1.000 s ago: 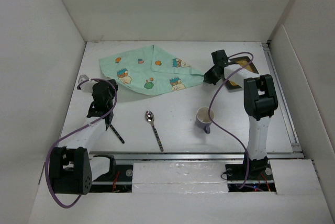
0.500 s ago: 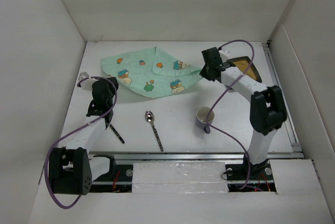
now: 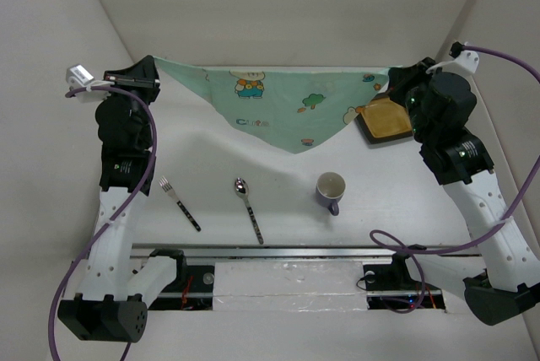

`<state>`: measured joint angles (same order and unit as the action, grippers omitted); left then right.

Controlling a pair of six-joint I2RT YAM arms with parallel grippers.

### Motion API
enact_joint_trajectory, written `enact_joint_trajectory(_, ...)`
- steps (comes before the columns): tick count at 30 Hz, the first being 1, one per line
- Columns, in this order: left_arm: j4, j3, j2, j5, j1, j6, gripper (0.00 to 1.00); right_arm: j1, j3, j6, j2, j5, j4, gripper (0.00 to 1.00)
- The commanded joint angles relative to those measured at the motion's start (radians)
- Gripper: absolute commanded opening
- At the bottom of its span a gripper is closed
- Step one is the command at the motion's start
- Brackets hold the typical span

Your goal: Set the dinner table for one person

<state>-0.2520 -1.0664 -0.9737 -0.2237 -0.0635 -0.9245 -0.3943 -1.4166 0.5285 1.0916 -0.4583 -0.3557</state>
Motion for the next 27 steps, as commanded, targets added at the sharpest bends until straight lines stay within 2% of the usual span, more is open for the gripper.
enact_joint_trajectory(1,0.069,-0.079,0.023,-0.026,0.007,0.076,0.00,0.047,0.030,-0.067,-0.004,0.009,-0.002,0.00)
enact_joint_trajectory(8,0.102,-0.104,-0.057,-0.020,0.007,0.116,0.00,0.159,-0.033,-0.099,0.059,0.118,0.012,0.00)
enact_joint_trajectory(12,0.088,-0.119,-0.169,-0.036,0.007,0.115,0.00,0.193,-0.128,-0.099,0.204,0.188,0.025,0.00)
enact_joint_trajectory(18,0.056,-0.245,-0.321,0.001,0.007,0.115,0.00,0.230,-0.177,-0.094,0.321,0.288,0.103,0.00)
enact_joint_trajectory(21,0.062,-0.328,-0.417,0.015,0.007,0.137,0.00,0.248,-0.352,-0.096,0.482,0.349,0.072,0.00)
enact_joint_trajectory(22,0.071,-0.396,-0.445,0.018,0.007,0.142,0.00,0.249,-0.404,-0.094,0.520,0.357,0.054,0.00)
enact_joint_trajectory(25,0.128,-0.560,-0.534,0.049,0.007,0.159,0.00,0.274,-0.679,-0.075,0.683,0.450,0.017,0.00)
enact_joint_trajectory(27,0.116,-0.570,-0.531,0.047,0.007,0.162,0.00,0.275,-0.787,-0.079,0.729,0.449,-0.011,0.00)
